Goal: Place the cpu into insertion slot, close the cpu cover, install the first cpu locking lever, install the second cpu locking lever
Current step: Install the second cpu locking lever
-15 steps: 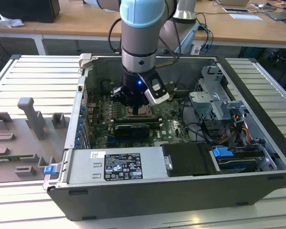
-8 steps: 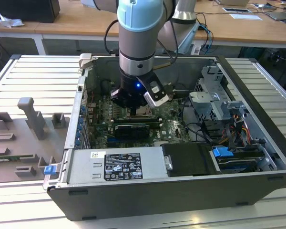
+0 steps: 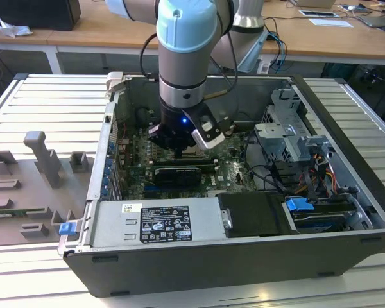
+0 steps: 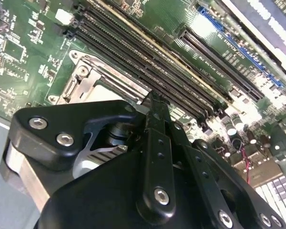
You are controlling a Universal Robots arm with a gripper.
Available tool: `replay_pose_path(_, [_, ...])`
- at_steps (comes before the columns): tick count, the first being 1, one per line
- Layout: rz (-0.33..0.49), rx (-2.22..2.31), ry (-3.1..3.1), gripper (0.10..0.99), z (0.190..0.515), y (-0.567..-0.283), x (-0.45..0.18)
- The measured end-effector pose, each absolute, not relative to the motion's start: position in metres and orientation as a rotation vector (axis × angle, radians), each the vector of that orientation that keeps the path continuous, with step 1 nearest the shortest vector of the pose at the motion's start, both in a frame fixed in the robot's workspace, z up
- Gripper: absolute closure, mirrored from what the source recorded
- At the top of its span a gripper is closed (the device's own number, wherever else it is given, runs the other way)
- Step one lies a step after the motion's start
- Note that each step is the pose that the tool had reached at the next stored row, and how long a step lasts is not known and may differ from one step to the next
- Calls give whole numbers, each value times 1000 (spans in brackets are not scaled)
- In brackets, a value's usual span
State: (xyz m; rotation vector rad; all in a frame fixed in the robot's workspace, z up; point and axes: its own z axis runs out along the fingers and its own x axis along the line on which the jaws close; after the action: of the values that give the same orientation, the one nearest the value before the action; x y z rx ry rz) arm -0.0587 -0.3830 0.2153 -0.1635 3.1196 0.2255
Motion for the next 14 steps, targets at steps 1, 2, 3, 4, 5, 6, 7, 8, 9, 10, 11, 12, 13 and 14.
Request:
replay_pose_path(1, [234,-164,3118,980,215,-384,-60])
replay_pose_path(2, [249,-163,3116,980,215,-386,-62])
replay_pose_path(3, [264,-164,3114,980,215,-388,-64])
replay_pose_path(4, [272,-164,3113,980,214,-389,-65])
replay_pose_path(5, [283,-163,3112,980,214,-390,-66])
replay_pose_path(6, [292,-164,3111,980,213,-391,-67])
replay_pose_path(7, [299,-163,3110,980,213,-392,-67])
replay_pose_path(8, [306,-163,3109,980,212,-392,-69])
replay_pose_path(9, [312,-163,3108,980,212,-392,-70])
replay_pose_path(10, [322,-163,3106,980,210,-393,-73])
replay_pose_path(11, [327,-163,3105,980,208,-393,-74])
replay_pose_path(12, [328,-163,3104,980,207,-393,-74])
replay_pose_path(13, [330,-164,3104,980,206,-393,-74])
replay_pose_path(14, [334,-163,3103,980,205,-394,-74])
